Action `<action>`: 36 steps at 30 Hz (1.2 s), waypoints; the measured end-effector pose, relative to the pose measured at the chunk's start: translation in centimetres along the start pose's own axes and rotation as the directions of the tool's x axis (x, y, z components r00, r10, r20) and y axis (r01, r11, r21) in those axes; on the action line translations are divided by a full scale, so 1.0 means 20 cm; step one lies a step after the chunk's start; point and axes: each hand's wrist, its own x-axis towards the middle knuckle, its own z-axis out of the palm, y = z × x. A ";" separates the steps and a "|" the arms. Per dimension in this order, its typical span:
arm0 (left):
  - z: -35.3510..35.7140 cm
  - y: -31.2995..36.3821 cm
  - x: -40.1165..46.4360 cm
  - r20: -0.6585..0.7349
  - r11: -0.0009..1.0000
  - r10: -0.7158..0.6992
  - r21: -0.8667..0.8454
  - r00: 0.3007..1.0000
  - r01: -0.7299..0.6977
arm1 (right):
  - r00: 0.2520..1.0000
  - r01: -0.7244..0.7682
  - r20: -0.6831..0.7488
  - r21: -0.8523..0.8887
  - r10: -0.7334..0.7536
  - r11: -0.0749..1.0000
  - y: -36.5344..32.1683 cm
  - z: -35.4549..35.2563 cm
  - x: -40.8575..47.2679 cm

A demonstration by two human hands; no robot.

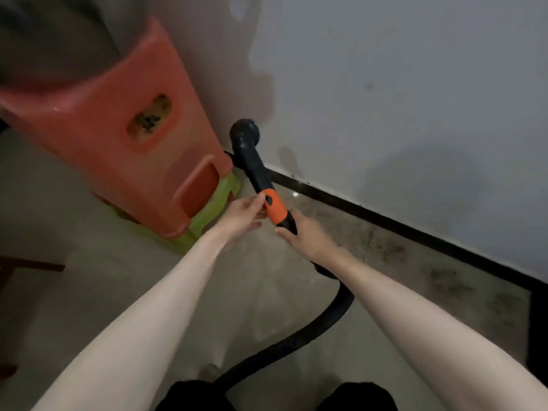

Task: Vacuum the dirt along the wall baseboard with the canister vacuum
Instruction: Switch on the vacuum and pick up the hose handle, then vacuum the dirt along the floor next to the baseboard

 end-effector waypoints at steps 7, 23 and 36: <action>0.14 -0.59 0.45 -0.058 0.973 -0.035 -0.232 0.998 0.021 | 0.999 0.048 0.006 -0.035 -0.048 0.998 0.50 0.46 0.25; 0.17 -1.62 0.90 -0.244 0.801 -0.332 -0.583 0.911 0.136 | 0.955 0.179 0.291 -0.445 -0.047 0.878 1.20 1.02 0.41; 0.26 -1.68 1.04 -0.143 0.771 -0.360 -0.602 0.922 0.208 | 0.962 0.116 0.272 -0.336 -0.022 0.935 1.44 0.98 0.40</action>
